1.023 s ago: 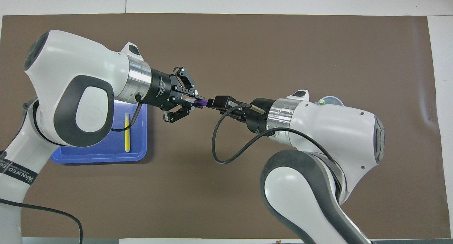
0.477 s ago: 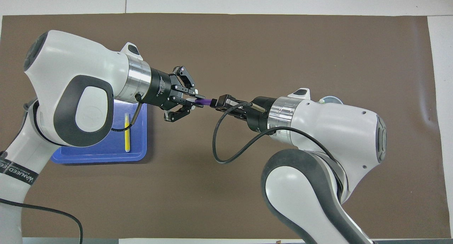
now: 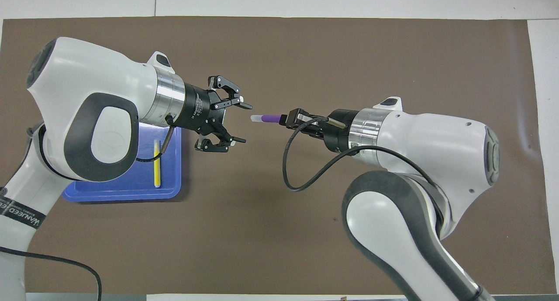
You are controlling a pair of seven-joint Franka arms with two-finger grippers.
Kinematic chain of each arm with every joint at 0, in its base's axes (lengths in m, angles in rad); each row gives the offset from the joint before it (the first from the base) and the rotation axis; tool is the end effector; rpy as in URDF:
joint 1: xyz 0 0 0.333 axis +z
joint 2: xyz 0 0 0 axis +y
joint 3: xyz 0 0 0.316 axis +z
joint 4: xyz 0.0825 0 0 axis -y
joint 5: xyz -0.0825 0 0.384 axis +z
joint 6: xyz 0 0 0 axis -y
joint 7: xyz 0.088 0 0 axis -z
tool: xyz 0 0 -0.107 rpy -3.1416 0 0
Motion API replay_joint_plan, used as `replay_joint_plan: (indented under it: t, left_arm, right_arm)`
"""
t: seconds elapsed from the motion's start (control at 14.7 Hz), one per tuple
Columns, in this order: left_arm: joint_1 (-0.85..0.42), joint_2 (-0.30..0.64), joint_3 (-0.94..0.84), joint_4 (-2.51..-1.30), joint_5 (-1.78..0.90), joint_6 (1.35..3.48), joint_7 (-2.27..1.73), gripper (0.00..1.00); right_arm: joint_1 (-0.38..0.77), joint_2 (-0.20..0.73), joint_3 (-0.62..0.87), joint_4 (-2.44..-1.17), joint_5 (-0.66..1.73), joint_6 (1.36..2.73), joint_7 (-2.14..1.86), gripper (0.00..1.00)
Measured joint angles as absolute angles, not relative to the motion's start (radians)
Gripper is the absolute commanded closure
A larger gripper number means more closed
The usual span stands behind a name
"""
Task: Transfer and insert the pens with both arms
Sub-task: 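Insert the purple pen into the clear cup with the right gripper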
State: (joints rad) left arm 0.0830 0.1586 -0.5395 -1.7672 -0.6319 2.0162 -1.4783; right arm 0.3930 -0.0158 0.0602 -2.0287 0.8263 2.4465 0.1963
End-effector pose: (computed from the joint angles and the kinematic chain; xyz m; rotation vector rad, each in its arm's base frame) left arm 0.5469 -0.2880 0.5039 2.0867 1.5571 -0.6619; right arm 0.5254 0.2568 0.5007 -2.3645 0.3323 -0.2205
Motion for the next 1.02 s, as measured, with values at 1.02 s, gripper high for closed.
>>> replay_joint_plan:
  t: [1.02]
  left_arm:
    - [0.306, 0.131, -0.525, -1.932, -0.168, 1.913, -0.345, 0.0]
  right_arm:
    - [0.043, 0.014, 0.047, -1.847, 0.091, 1.869, -0.216, 1.0]
